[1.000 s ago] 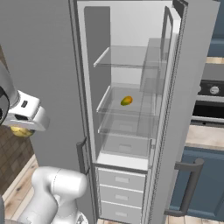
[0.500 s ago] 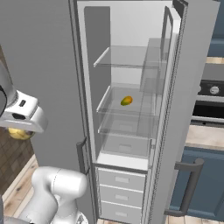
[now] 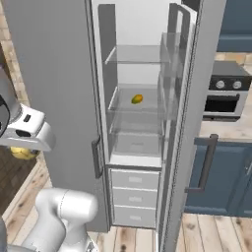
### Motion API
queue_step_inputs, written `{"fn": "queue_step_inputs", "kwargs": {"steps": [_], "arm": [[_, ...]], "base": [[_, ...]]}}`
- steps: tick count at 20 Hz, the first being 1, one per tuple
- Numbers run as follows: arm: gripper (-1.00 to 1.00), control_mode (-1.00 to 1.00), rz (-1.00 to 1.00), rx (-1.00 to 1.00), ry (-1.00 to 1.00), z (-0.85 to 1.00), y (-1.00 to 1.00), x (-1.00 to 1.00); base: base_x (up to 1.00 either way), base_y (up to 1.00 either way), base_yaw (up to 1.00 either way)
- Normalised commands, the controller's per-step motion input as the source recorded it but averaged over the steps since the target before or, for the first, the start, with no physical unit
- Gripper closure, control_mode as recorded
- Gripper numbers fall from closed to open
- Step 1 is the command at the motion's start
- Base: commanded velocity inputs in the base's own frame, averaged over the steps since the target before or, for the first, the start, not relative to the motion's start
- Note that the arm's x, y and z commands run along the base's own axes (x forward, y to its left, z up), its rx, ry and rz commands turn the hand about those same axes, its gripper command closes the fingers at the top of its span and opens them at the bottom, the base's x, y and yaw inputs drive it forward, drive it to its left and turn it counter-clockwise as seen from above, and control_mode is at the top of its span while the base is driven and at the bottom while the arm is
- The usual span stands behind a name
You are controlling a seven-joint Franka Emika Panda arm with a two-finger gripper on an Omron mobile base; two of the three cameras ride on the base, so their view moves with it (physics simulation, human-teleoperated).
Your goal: Pick potato from the fridge and place it on the plate on the counter.
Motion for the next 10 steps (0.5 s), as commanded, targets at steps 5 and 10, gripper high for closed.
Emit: {"fn": "queue_step_inputs", "kwargs": {"steps": [5,10], "arm": [[1.00,1.00,0.00,0.00,0.00,0.00,0.00,0.00],[1.00,1.00,0.00,0.00,0.00,0.00,0.00,0.00]], "base": [[-0.52,0.62,-0.65],[-0.43,0.04,-0.65]]}}
